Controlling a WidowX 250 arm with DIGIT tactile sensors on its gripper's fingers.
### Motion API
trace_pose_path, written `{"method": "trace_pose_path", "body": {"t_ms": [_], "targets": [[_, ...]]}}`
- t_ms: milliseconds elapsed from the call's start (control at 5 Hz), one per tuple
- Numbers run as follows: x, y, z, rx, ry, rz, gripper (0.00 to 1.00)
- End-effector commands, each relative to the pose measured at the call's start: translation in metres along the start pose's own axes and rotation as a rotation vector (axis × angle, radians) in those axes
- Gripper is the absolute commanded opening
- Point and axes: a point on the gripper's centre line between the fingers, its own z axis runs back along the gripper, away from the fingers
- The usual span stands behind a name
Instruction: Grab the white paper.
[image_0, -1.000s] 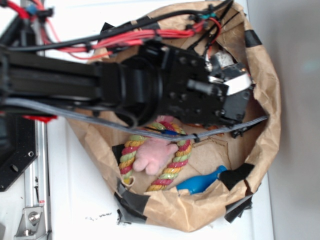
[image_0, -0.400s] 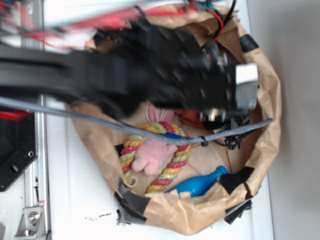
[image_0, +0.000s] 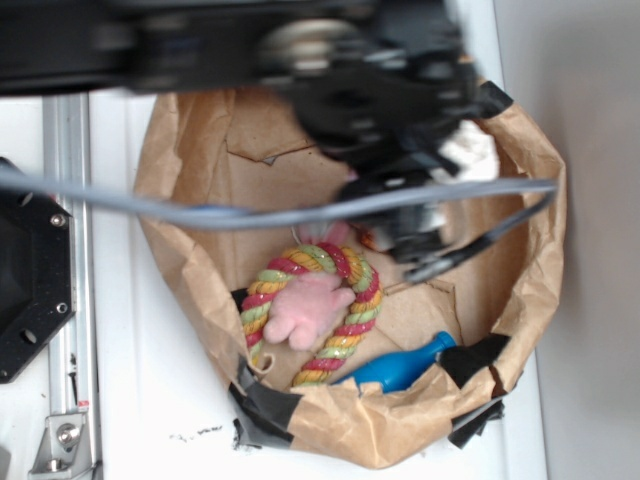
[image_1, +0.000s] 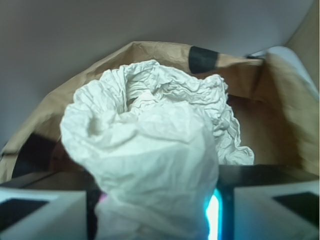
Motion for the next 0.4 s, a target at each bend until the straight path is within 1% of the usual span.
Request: {"method": "trace_pose_path", "body": {"t_ms": [0,200], "targets": [[-0.0010,-0.0164,0.0111,-0.009,0.054,-0.093,0.00],[-0.0029,-0.0188,0.0069,0.008,0.066,-0.095,0.00]]}}
